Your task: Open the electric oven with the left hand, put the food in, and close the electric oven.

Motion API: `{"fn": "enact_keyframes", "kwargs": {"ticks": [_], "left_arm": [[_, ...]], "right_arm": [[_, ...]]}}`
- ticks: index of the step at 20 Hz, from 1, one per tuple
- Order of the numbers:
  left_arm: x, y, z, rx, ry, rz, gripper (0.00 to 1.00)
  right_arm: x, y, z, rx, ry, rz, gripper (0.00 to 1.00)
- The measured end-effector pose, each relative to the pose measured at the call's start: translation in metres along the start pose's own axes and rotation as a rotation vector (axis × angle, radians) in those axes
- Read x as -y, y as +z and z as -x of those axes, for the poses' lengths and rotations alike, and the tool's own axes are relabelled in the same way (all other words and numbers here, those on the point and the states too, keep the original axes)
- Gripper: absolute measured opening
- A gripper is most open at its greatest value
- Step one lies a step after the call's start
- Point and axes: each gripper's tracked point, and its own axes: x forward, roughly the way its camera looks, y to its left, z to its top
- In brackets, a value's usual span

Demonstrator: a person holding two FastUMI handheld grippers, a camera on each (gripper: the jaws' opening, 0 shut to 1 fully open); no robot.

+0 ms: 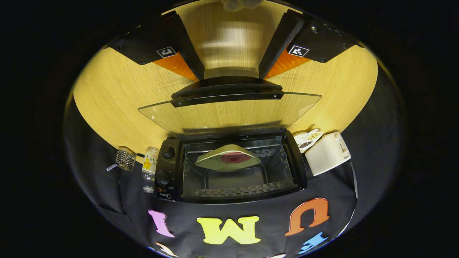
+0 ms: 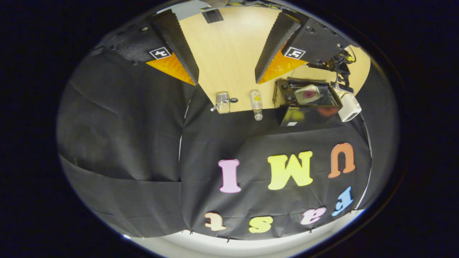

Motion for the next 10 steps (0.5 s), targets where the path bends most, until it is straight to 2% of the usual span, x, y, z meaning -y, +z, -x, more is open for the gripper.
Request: {"fn": "enact_keyframes", "kwargs": {"ticks": [10], "left_arm": [[-0.01,0.072,0.01,0.101,-0.01,0.03,0.96]], "right_arm": [[-0.002,-0.018,-0.005,-0.024,0.004,-0.042,0.99]]}}
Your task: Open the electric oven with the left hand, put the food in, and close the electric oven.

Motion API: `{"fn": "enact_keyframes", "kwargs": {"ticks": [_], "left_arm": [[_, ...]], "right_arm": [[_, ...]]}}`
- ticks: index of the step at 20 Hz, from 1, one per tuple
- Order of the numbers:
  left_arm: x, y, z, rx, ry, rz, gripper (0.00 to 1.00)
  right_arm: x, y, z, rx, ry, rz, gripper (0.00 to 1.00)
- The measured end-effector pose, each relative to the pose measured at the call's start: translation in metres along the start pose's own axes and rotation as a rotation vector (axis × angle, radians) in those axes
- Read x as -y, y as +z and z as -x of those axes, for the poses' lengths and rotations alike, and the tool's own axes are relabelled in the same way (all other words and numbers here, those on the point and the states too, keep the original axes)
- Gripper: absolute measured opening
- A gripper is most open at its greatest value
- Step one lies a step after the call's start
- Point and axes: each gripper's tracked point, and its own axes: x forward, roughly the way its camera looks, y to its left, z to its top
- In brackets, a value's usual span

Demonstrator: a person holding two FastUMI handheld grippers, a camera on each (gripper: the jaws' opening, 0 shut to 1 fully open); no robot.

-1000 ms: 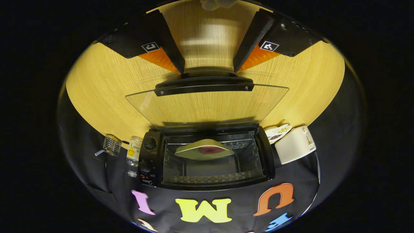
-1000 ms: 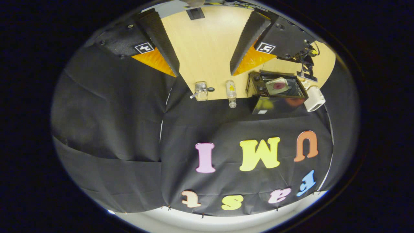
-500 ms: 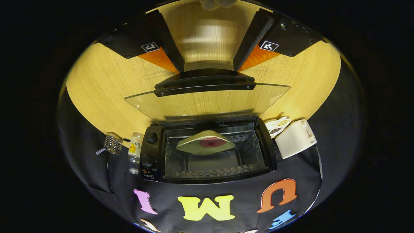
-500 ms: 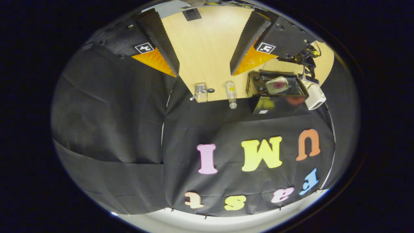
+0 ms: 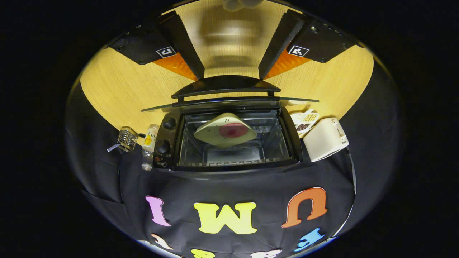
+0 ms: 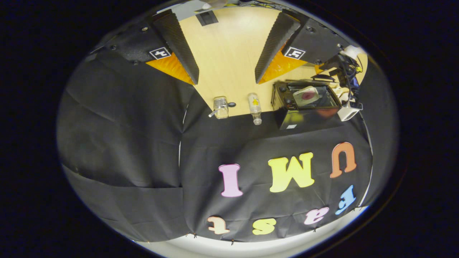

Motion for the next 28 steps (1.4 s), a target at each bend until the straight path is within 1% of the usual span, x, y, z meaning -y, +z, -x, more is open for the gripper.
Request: {"fn": "enact_keyframes", "kwargs": {"ticks": [7,13,15,18,28], "left_arm": [[0.0,0.062,-0.011,0.095,-0.01,-0.012,0.96],[0.0,0.09,-0.026,0.139,-0.011,-0.026,0.97],[-0.002,0.099,-0.031,0.146,-0.007,-0.014,0.96],[-0.006,0.105,-0.033,0.157,-0.001,0.002,0.97],[0.006,0.086,-0.015,0.132,-0.024,0.009,0.96]], "right_arm": [[0.007,-0.005,0.001,-0.003,-0.016,-0.041,0.99],[0.006,0.001,0.004,0.007,-0.023,-0.03,0.99],[0.007,0.003,0.007,0.013,-0.024,-0.023,0.99],[0.005,0.004,0.007,0.014,-0.024,-0.022,0.99],[-0.004,0.005,0.018,0.015,0.0,-0.002,0.99]]}}
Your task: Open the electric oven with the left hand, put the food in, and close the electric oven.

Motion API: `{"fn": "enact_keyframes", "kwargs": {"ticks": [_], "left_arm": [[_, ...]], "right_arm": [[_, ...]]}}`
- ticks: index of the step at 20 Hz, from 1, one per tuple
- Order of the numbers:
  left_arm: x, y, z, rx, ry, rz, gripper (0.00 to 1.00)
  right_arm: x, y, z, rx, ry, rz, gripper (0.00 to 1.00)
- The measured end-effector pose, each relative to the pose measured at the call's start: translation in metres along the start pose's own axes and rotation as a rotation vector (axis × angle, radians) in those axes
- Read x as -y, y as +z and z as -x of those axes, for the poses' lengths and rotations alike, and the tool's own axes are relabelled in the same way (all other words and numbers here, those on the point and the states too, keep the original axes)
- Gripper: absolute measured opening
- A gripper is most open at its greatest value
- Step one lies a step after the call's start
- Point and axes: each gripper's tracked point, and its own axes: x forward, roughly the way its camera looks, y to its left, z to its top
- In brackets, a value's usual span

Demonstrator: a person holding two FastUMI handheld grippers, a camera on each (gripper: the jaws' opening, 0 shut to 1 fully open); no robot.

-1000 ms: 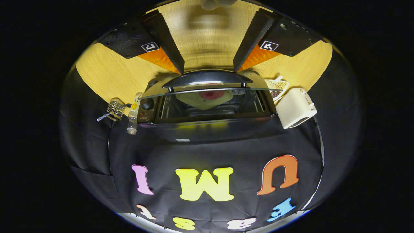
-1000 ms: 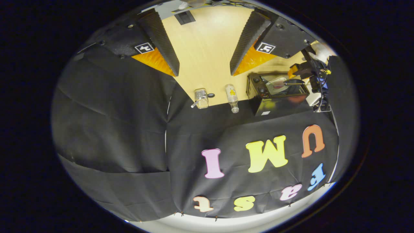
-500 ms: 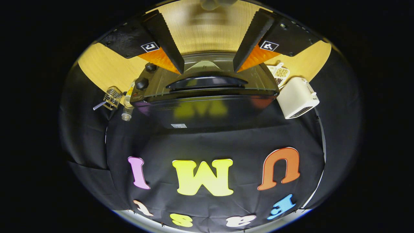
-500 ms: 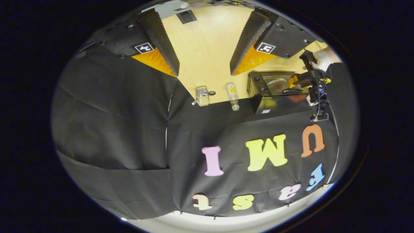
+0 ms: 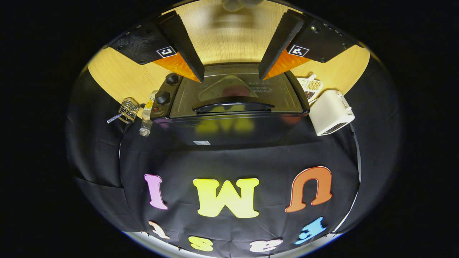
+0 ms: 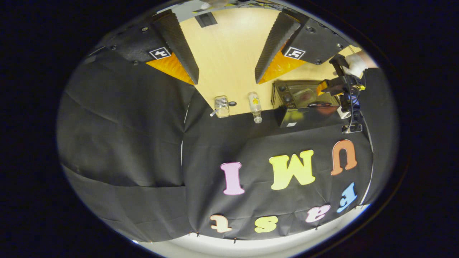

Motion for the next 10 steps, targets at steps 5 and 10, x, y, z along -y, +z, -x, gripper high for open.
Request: {"fn": "enact_keyframes", "kwargs": {"ticks": [5,10], "left_arm": [[0.012,0.026,0.044,0.072,-0.007,0.004,0.97],[0.018,0.089,0.135,0.22,0.008,0.009,0.97]], "right_arm": [[-0.004,0.019,0.015,0.055,0.053,0.027,0.99],[-0.004,0.05,0.033,0.148,0.154,0.041,0.96]]}}
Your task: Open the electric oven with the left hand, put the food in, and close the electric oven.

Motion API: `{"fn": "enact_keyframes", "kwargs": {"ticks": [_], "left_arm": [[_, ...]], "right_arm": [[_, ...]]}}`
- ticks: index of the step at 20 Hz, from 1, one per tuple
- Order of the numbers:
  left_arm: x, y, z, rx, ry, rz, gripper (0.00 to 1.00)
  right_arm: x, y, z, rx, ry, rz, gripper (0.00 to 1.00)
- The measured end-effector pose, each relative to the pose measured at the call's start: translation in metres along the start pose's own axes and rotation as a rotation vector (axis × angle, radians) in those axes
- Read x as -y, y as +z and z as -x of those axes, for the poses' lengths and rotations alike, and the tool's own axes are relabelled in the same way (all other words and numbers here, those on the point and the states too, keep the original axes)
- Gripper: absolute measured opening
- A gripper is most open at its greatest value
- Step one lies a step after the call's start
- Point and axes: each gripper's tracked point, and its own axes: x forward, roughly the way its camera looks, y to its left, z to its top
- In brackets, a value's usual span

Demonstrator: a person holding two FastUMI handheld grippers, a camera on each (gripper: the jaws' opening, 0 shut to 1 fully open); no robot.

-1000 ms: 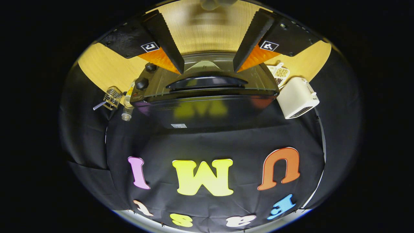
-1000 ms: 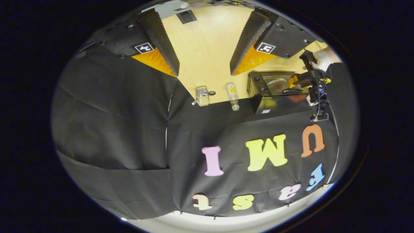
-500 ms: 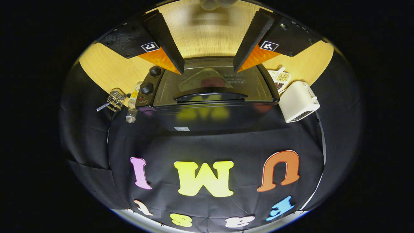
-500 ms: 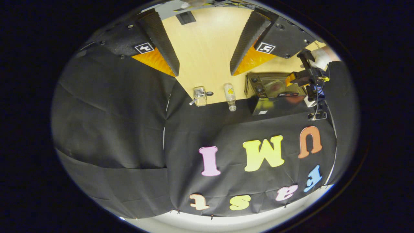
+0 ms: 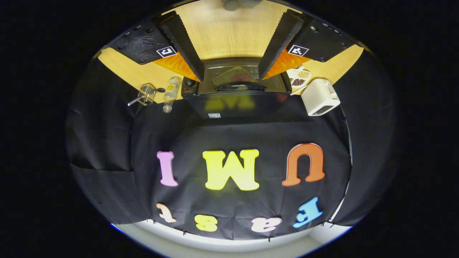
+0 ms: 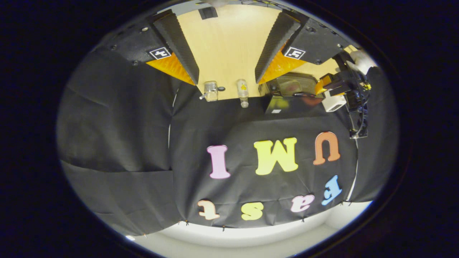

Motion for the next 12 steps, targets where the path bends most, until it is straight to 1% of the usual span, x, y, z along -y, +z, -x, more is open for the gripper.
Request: {"fn": "enact_keyframes", "kwargs": {"ticks": [1,2,3,5,6,9,10,11,12], "left_arm": [[-0.001,0.02,0.021,0.036,0.013,0.006,0.97],[-0.002,0.039,0.042,0.067,0.029,0.012,0.96],[-0.003,0.056,0.066,0.102,0.041,0.017,0.96],[-0.003,0.085,0.115,0.165,0.08,0.014,0.96],[-0.004,0.095,0.139,0.187,0.105,0.005,0.96],[0.009,0.108,0.201,0.22,0.142,0.013,0.96],[0.014,0.112,0.224,0.224,0.146,0.018,1.0],[0.016,0.109,0.24,0.224,0.163,0.02,0.96],[0.015,0.109,0.254,0.229,0.183,0.017,0.96]], "right_arm": [[0.001,0.009,0.005,0.021,0.023,-0.001,0.99],[0.002,0.017,0.01,0.041,0.048,-0.001,0.99],[0.005,0.026,0.018,0.066,0.072,0.002,0.96],[0.014,0.043,0.033,0.112,0.109,0.012,0.96],[0.019,0.05,0.041,0.134,0.127,0.023,0.99],[0.035,0.067,0.066,0.201,0.156,0.078,0.99],[0.037,0.068,0.073,0.218,0.163,0.098,0.99],[0.038,0.067,0.078,0.232,0.175,0.113,0.99],[0.036,0.065,0.083,0.24,0.192,0.12,0.99]]}}
